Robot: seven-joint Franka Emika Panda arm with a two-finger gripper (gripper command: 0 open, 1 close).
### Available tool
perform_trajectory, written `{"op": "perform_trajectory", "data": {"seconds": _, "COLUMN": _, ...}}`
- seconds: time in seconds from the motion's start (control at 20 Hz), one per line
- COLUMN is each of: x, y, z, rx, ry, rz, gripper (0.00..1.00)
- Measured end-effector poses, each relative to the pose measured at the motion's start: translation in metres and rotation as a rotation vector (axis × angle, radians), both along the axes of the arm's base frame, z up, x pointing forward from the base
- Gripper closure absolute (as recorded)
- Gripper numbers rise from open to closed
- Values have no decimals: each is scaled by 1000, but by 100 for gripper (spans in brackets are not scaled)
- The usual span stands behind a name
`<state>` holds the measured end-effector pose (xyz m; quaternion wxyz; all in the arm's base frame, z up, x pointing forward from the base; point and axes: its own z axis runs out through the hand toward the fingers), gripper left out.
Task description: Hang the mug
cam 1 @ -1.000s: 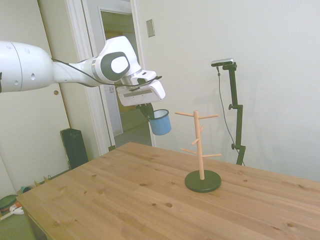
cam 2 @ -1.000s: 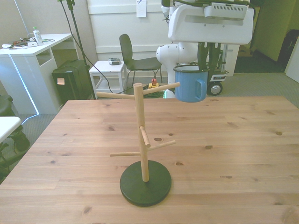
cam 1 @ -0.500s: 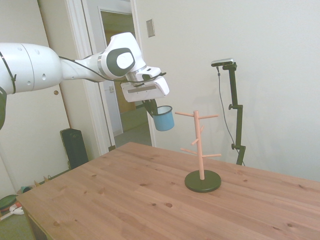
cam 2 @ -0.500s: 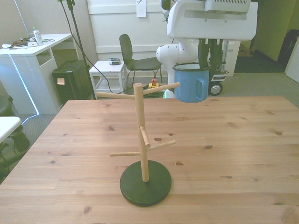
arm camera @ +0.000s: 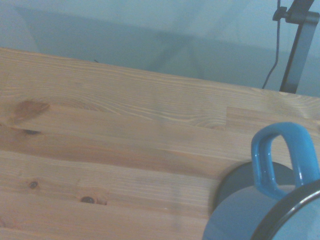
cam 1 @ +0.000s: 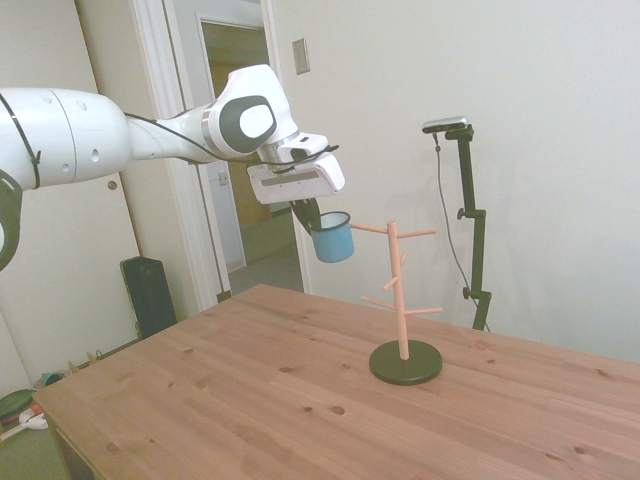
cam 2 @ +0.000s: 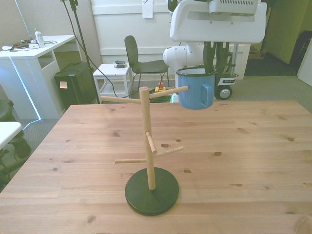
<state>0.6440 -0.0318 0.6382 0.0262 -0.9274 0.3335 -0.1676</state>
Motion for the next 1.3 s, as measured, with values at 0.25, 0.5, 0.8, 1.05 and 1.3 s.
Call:
{"op": "perform_trajectory", "data": {"seconds": 0.25, "x": -1, "y": -10, "z": -1, "rx": 16, "ry": 2, "rz": -6, "gripper": 100}}
{"op": "perform_trajectory", "data": {"seconds": 0.5, "x": -6, "y": -18, "z": -3, "rx": 17, "ry": 8, "rz": -7, "gripper": 100}}
{"op": "perform_trajectory", "data": {"seconds": 0.8, "x": -21, "y": -31, "z": -3, "rx": 24, "ry": 11, "rz": -18, "gripper": 100}}
{"op": "perform_trajectory", "data": {"seconds": 1.05, "x": -26, "y": -35, "z": 3, "rx": 27, "ry": 1, "rz": -22, "gripper": 100}}
{"op": "perform_trajectory", "data": {"seconds": 1.3, "x": -28, "y": -34, "z": 8, "rx": 28, "ry": -7, "rz": -19, "gripper": 100}}
